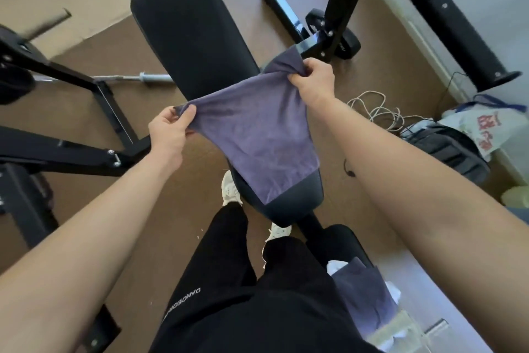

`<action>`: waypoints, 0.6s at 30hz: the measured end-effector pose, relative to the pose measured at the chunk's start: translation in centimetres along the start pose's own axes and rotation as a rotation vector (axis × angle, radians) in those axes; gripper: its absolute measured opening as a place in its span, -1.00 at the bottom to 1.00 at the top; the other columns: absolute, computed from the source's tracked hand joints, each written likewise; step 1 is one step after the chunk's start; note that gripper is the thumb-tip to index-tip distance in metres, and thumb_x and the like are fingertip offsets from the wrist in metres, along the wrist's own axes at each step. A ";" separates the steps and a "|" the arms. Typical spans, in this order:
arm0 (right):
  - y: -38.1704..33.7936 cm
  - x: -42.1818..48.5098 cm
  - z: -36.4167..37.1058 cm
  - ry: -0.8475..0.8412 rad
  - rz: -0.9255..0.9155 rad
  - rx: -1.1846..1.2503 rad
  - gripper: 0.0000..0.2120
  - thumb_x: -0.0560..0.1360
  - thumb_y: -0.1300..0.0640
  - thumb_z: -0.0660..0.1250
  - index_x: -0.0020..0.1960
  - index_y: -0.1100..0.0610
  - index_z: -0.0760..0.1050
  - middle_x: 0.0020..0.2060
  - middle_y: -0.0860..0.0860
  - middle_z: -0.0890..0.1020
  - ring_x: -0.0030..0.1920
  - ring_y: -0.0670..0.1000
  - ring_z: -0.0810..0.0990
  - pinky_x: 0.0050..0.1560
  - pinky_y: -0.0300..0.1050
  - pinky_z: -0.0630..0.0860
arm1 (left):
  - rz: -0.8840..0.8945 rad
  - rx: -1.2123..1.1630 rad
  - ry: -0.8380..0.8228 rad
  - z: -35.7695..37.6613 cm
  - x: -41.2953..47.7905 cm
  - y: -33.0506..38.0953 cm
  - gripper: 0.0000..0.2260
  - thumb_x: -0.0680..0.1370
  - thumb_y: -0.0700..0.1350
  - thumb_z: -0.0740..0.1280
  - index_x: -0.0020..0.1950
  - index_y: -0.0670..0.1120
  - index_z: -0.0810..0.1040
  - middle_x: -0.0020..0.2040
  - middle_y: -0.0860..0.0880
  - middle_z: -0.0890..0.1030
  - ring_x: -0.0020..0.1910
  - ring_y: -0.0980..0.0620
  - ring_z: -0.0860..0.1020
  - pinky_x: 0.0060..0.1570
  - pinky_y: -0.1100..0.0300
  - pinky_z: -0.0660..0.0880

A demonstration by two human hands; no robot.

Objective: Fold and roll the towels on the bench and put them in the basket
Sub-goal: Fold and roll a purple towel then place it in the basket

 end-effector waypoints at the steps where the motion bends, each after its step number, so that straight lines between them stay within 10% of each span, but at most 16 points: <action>1: -1.0 1.1 0.8 0.003 -0.005 -0.013 -0.88 0.41 0.00 0.43 -0.10 0.03 0.62 -0.19 -0.08 0.67 -0.05 0.04 0.64 0.08 0.16 0.60 | -0.011 -0.020 0.023 -0.6 1.4 0.3 -0.97 0.62 -0.10 0.45 0.03 -0.02 0.63 0.01 0.00 0.69 0.09 -0.01 0.67 0.07 0.07 0.65; 9: -5.7 10.8 8.3 -0.027 0.066 0.146 -0.93 0.55 0.26 0.41 -0.11 0.19 0.59 -0.27 0.00 0.62 -0.36 -0.02 0.63 -0.26 -0.07 0.66 | -0.106 -0.102 0.149 -3.9 11.9 0.9 -0.89 0.68 -0.05 0.35 0.17 0.04 0.64 0.14 0.01 0.72 0.16 0.00 0.68 0.18 -0.01 0.65; 18: -4.0 17.5 13.6 -0.011 0.291 0.488 -0.91 0.59 0.20 0.37 -0.04 0.03 0.58 -0.09 0.09 0.67 -0.19 0.04 0.64 -0.25 -0.20 0.59 | -0.215 -0.204 0.218 -4.3 19.8 0.5 -0.71 0.69 -0.11 0.32 0.42 -0.03 0.56 0.23 0.04 0.67 0.20 0.05 0.63 0.15 0.18 0.56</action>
Point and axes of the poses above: each hand's wrist, its own x-axis towards the middle knuckle, its own z-axis out of the palm, y = z × x, the point moved 10 cm from there along x, towards the middle knuckle
